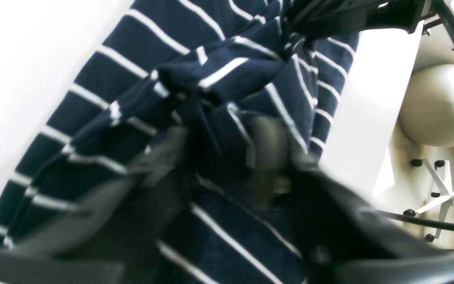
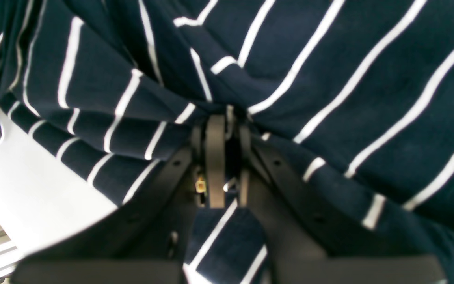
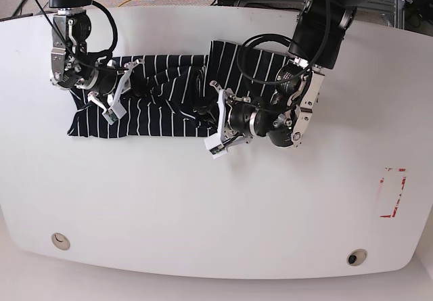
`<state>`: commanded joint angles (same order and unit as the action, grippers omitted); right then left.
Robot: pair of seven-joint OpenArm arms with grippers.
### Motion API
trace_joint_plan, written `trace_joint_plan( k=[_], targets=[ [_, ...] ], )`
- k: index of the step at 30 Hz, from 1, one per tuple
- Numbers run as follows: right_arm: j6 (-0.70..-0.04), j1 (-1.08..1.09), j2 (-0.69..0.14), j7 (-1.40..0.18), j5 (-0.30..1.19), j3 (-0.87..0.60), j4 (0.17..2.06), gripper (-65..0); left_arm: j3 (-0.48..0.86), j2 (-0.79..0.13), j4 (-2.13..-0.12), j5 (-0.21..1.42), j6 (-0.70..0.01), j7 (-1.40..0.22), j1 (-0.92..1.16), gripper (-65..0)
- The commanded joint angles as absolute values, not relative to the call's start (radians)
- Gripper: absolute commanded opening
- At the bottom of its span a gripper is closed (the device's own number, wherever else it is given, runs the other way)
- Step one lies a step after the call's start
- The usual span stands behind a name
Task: Layout the t-shirt on the table in an organized manner, then fold the t-shirt properly
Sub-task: 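Lower the folded end onto the strip and release with the left gripper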
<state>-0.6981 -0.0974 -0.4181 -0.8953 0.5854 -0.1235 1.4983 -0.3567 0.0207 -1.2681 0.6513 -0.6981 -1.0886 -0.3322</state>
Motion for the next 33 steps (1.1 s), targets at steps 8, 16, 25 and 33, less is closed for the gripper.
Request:
trace_joint_plan(
  k=[8,16,25,33],
  targets=[
    [-0.698,-0.096,-0.418,-0.895,0.585,-0.124,1.498,-60.9,-0.341,0.024,-1.277,0.591,-0.698,-1.087,-0.331,-63.7],
    [-0.698,-0.097,-0.418,-0.895,0.585,-0.124,1.498,-60.9,-0.240,0.025,-1.356,0.588,-0.698,-1.092,-0.331,-65.0],
    [-0.698,-0.099,-0.418,-0.895,0.585,-0.124,1.498,-60.9,-0.239,0.047,-1.354,0.584,-0.698,-1.086,-0.358,-65.0],
    [-0.698,-0.099,-0.418,-0.895,0.585,-0.124,1.498,-60.9,-0.246,0.065,-1.351,0.539,-0.698,-1.007,-0.371,-65.0]
  ],
)
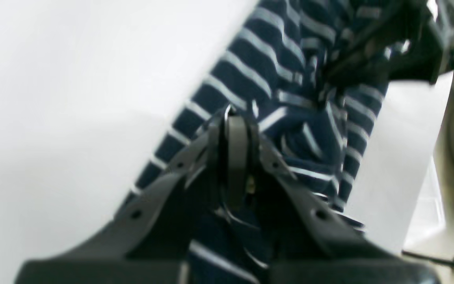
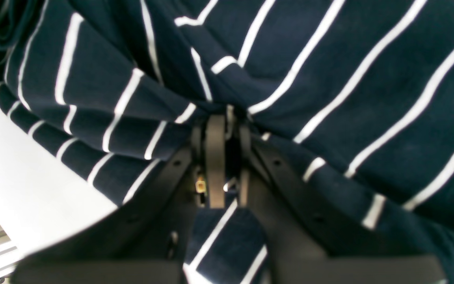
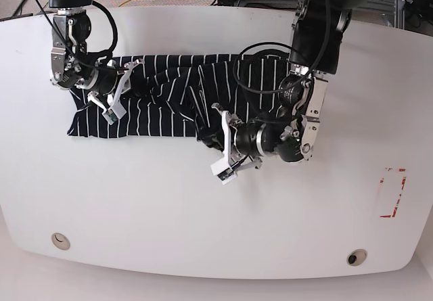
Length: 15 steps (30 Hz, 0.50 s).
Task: Layout the t-shirt on the table in an organized manner, then fold the t-shirt properly
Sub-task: 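Lower the folded end onto the strip and release with the left gripper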
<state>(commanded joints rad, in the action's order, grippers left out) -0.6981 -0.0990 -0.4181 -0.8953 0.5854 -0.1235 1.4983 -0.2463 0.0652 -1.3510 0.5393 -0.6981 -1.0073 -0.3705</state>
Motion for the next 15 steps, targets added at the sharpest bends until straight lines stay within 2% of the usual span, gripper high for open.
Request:
trace_joint_plan(
  k=[10,11,15],
  targets=[
    [-0.698,-0.099,-0.418,-0.895,0.585,-0.124,1.498,-60.9,-0.266,0.110,-1.236,0.549,-0.691,-0.978,-0.418,-64.2],
    [-0.698,-0.099,-0.418,-0.895,0.585,-0.124,1.498,-60.9,-0.268,0.116,-1.231,0.549,-0.691,-0.978,-0.418,-63.1],
    [-0.698,-0.099,-0.418,-0.895,0.585,-0.124,1.498,-60.9,-0.266,0.124,-1.231,0.549,-0.693,-0.993,-0.417,-50.1]
  ],
)
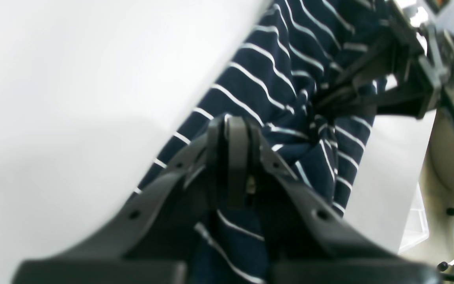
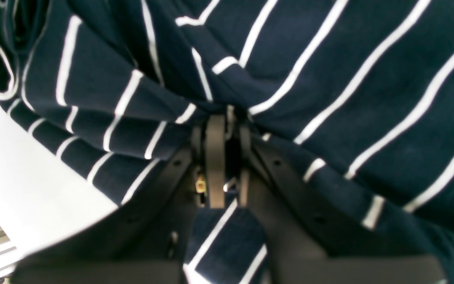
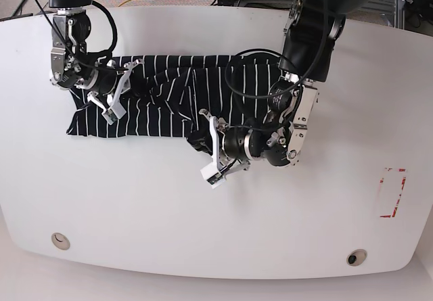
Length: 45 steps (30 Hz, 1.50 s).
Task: Layout the t-shirt on the table in an organized manner, then fold the t-shirt properly
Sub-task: 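Lower the folded end onto the strip and release with the left gripper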
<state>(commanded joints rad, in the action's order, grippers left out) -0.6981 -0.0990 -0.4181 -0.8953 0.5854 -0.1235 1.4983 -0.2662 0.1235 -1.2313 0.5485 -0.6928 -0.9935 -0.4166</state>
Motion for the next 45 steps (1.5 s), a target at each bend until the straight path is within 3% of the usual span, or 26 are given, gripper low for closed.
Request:
trace_joint_plan(
  k=[4,6,14,23,26,32,40,45],
  targets=[
    [-0.698,-0.099,-0.420,-0.895,0.585,-0.124,1.498,-60.9,-0.265,0.125,-1.257,0.591,-0.693,-1.030,-0.415,-34.7],
    [-0.698,-0.099,-0.420,-0.895,0.585,-0.124,1.498,-60.9,-0.265,0.122,-1.294,0.645,-0.694,-1.047,-0.414,-31.3],
    [-0.698,-0.096,-0.418,-0.895,0.585,-0.124,1.498,-60.9,-0.191,0.035,-1.504,0.946,-0.690,-1.175,-0.367,-30.4],
    [-0.698,-0.093,-0.418,-0.895,0.585,-0.125,1.501,-60.9,-0.085,-0.157,-1.508,0.978,-0.698,-1.110,-0.211,-30.6],
    [-0.698,-0.093,-0.418,-0.895,0.585,-0.125,1.501,-60.9,-0.090,-0.191,-1.506,0.972,-0.698,-1.098,-0.182,-35.6],
    [-0.698,-0.093,-0.417,-0.895,0.585,-0.125,1.501,-60.9,-0.128,-0.208,-1.501,0.917,-0.698,-1.090,-0.154,-55.4],
    [-0.698,-0.081,-0.417,-0.895,0.591,-0.130,1.527,-60.9,-0.216,-0.208,-1.501,0.644,-0.698,-1.001,-0.090,-56.2],
    [-0.698,-0.071,-0.387,-0.984,0.593,-0.203,1.666,-60.9,-0.228,-0.213,-1.466,0.590,-0.698,-0.981,-0.062,-56.2]
  ],
)
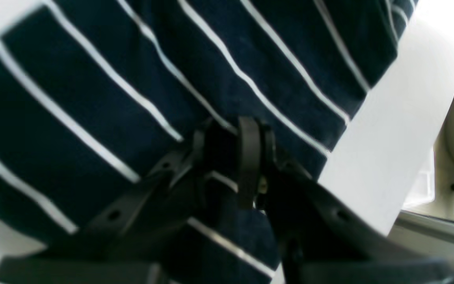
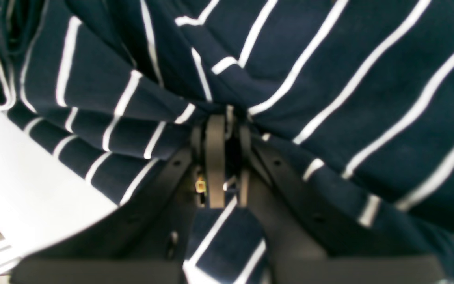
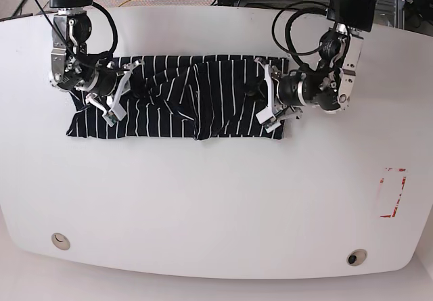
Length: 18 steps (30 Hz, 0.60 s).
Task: Layout the t-shirt on the table in an organized manner, then fold the t-shirt properly
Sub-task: 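Lower the folded end onto the strip and release with the left gripper, then grasp the strip's other end with the right gripper and left gripper edge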
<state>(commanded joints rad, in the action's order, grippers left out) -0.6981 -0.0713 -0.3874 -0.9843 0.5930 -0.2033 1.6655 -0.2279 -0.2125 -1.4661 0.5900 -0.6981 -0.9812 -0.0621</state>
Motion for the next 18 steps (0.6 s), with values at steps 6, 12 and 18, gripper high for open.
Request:
trace_joint_plan(
  k=[6,12,18],
  targets=[
    [-0.698,-0.001,-0.286,-1.211,0.593,-0.415,1.853,-51.4,-0.225,-0.234,-1.420,0.591,-0.698,-0.981,-0.058,-56.8],
    [-0.698,0.062,-0.249,-1.340,0.591,-0.644,1.880,-13.5,-0.225,-0.234,-1.425,0.591,-0.698,-0.981,-0.045,-56.8],
    [-0.698,0.085,-0.295,-1.340,0.591,-0.733,1.768,0.0,-0.223,-0.248,-1.425,0.591,-0.698,-0.983,-0.044,-56.8]
  ],
)
